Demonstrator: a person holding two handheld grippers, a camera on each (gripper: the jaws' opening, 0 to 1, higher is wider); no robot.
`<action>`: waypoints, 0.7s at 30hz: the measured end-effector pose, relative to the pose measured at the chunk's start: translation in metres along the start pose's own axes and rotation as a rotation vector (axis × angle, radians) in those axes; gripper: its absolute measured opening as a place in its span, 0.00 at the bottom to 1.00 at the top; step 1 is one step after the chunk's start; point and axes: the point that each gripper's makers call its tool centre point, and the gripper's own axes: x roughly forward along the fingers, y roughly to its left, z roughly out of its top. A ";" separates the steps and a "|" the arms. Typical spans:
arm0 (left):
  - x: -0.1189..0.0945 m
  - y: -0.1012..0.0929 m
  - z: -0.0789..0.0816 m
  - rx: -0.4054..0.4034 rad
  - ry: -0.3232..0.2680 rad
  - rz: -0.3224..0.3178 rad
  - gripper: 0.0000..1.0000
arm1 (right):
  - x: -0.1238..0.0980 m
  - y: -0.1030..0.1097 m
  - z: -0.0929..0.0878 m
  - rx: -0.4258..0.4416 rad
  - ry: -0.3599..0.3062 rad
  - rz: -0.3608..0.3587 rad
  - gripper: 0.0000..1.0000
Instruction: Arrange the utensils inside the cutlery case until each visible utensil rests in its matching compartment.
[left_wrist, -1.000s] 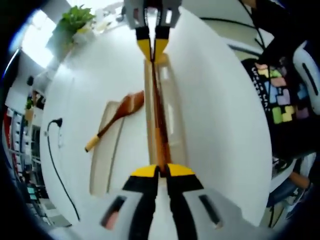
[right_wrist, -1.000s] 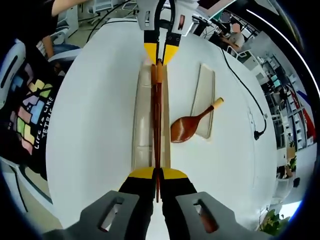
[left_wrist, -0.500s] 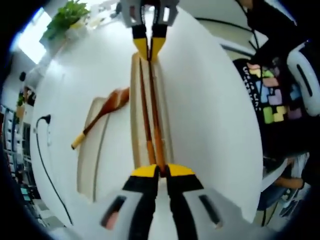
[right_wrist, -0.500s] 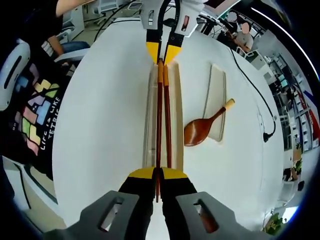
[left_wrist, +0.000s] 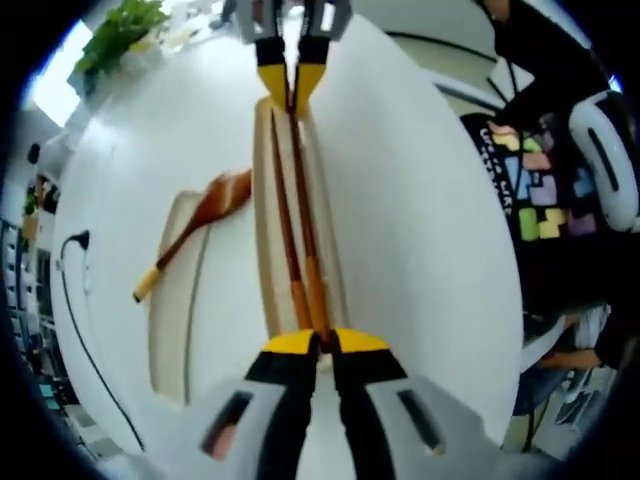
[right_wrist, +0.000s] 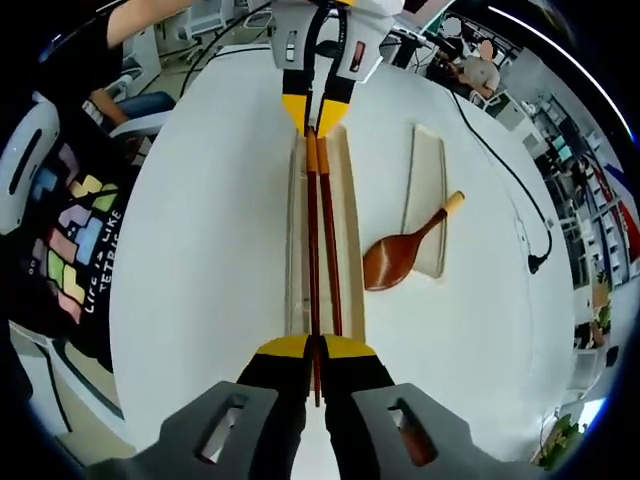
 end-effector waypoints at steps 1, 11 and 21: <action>-0.001 0.000 -0.001 -0.004 -0.002 -0.001 0.06 | 0.000 0.000 0.001 0.002 -0.002 -0.001 0.02; -0.004 -0.005 -0.006 -0.019 0.007 -0.022 0.06 | 0.004 -0.001 0.007 0.016 -0.027 0.011 0.02; -0.003 -0.002 -0.006 -0.017 0.005 -0.021 0.06 | 0.006 -0.002 0.005 0.049 -0.028 0.029 0.02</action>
